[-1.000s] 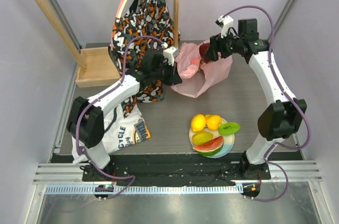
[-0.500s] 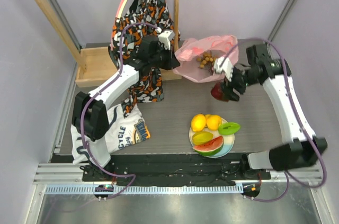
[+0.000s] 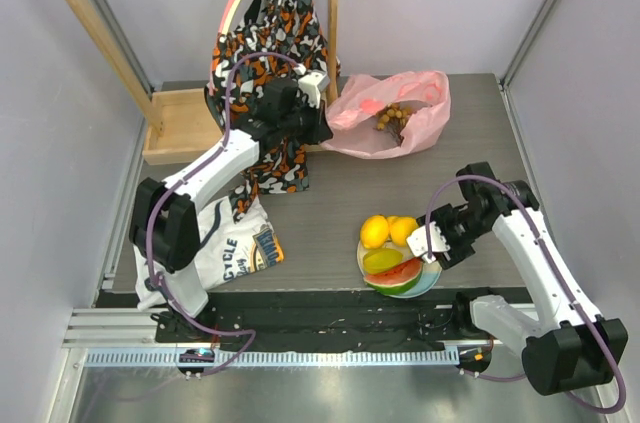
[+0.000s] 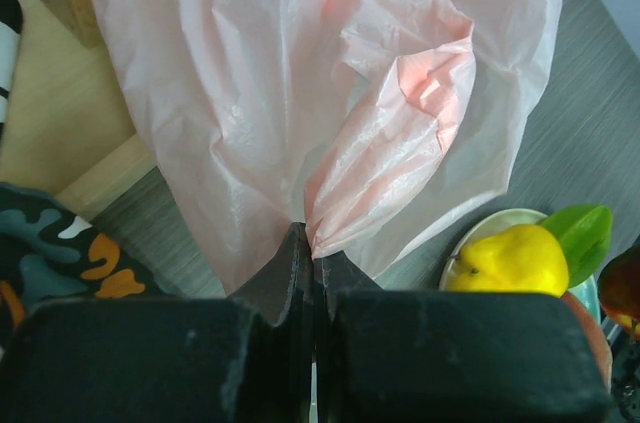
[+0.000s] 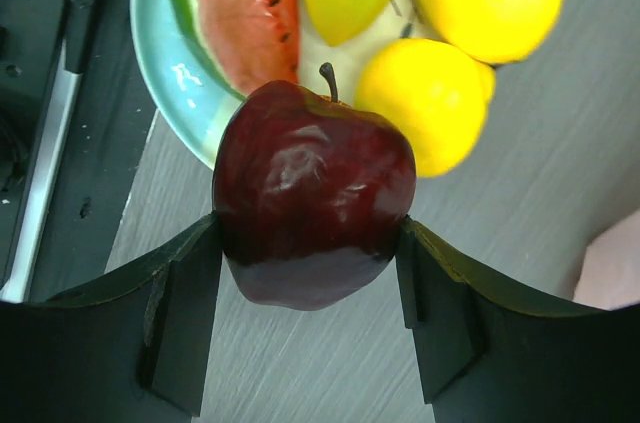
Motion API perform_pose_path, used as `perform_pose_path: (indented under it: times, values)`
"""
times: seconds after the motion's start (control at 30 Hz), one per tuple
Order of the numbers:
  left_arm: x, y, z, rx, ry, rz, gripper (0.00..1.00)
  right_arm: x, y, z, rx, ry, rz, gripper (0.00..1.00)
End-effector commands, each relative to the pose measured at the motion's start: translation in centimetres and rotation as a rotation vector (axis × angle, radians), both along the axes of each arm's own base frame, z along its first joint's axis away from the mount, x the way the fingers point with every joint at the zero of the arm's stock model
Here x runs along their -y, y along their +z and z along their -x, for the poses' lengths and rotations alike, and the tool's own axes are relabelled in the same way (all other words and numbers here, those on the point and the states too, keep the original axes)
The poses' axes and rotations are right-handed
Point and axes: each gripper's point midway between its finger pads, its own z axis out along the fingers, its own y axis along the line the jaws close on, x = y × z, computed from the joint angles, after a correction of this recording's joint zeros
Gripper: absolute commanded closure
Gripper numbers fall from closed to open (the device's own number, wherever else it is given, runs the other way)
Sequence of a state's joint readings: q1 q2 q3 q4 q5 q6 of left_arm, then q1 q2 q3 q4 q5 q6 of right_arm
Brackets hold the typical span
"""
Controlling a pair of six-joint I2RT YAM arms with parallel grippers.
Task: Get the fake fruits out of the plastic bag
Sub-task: Place the fake fruit on the plate.
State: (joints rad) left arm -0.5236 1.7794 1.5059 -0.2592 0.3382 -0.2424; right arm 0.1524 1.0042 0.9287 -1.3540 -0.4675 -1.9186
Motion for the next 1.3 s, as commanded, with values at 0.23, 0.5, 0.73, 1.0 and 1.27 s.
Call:
perform_pose_path:
  times: [0.23, 0.5, 0.73, 1.0, 1.27]
  values:
    - [-1.3, 3.2, -0.2, 0.122, -0.001, -0.03, 1.0, 0.3, -3.8, 5.9, -0.045, 0.443, 0.047, 0.68]
    - [-1.2, 2.9, -0.3, 0.121, -0.008, -0.04, 1.0, 0.9, -5.1, 6.4, -0.083, 0.515, 0.078, 0.67]
    - [-1.1, 2.5, -0.1, 0.106, -0.017, -0.037, 1.0, -0.1, -5.5, 6.3, -0.033, 0.54, 0.026, 0.6]
    - [-0.6, 2.1, 0.2, 0.082, -0.032, -0.013, 1.0, -0.5, -5.3, 6.0, -0.081, 0.447, -0.003, 0.57]
    - [-0.2, 1.9, 0.7, 0.06, -0.047, 0.013, 1.0, -1.0, -4.8, 4.2, -0.026, 0.361, -0.019, 0.29]
